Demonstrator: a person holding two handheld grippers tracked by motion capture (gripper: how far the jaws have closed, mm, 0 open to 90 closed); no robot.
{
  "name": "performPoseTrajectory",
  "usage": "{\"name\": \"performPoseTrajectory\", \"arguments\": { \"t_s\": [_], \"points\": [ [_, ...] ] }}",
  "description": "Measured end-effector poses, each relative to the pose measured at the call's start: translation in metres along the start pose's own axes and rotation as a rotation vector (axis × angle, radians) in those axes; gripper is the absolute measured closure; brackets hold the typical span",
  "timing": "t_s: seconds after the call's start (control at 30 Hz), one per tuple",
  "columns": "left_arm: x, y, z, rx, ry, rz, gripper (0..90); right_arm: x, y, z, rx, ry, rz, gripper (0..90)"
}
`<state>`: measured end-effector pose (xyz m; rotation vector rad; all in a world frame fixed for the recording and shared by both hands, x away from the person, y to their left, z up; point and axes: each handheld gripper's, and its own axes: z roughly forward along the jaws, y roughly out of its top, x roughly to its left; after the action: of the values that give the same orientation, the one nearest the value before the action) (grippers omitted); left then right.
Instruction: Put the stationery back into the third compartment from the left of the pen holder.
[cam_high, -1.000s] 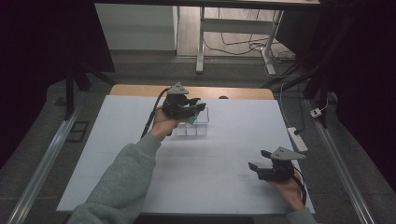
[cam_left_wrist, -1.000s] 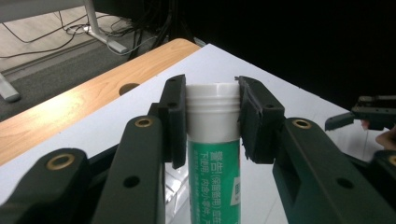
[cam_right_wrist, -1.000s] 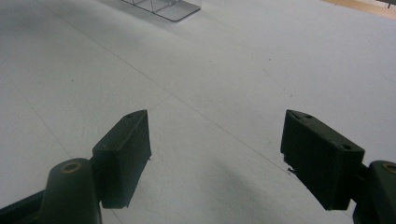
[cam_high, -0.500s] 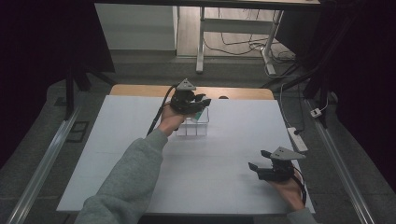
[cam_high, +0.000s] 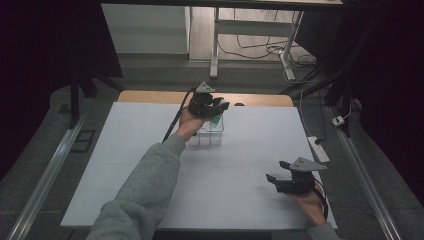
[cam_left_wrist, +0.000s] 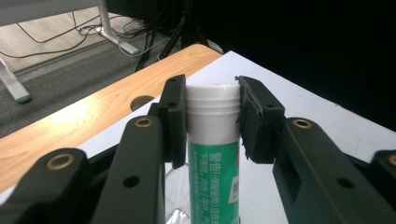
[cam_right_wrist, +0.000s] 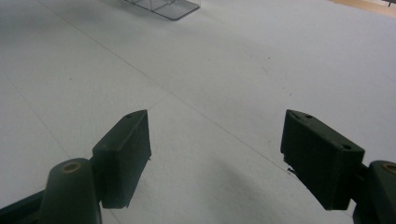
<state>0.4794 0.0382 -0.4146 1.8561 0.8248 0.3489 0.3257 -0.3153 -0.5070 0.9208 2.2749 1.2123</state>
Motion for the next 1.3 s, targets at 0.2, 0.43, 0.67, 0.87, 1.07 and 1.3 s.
{"name": "performPoseTrajectory", "arguments": {
  "t_s": [0.2,0.43,0.67,0.87,1.07,1.3],
  "points": [
    [0.002,-0.003,0.007,0.015,0.003,0.009,64.2,0.000,0.000,0.000,0.000,0.000,0.000,23.9],
    [0.005,-0.006,0.010,0.035,0.009,0.014,64.1,0.000,0.000,0.001,0.000,-0.001,-0.001,23.9],
    [0.006,-0.007,0.005,0.045,0.005,0.008,59.2,0.000,0.000,0.001,0.004,0.003,-0.003,23.9],
    [0.006,-0.009,-0.010,0.055,0.002,0.012,51.7,0.001,0.000,0.000,0.002,0.004,-0.004,23.9],
    [0.008,-0.012,-0.029,0.061,-0.011,0.017,49.3,0.001,0.000,0.000,-0.004,0.002,0.000,24.0],
    [0.005,-0.023,-0.053,0.075,-0.017,0.027,48.7,0.001,0.000,-0.001,-0.009,0.001,-0.003,24.0]
  ]
}}
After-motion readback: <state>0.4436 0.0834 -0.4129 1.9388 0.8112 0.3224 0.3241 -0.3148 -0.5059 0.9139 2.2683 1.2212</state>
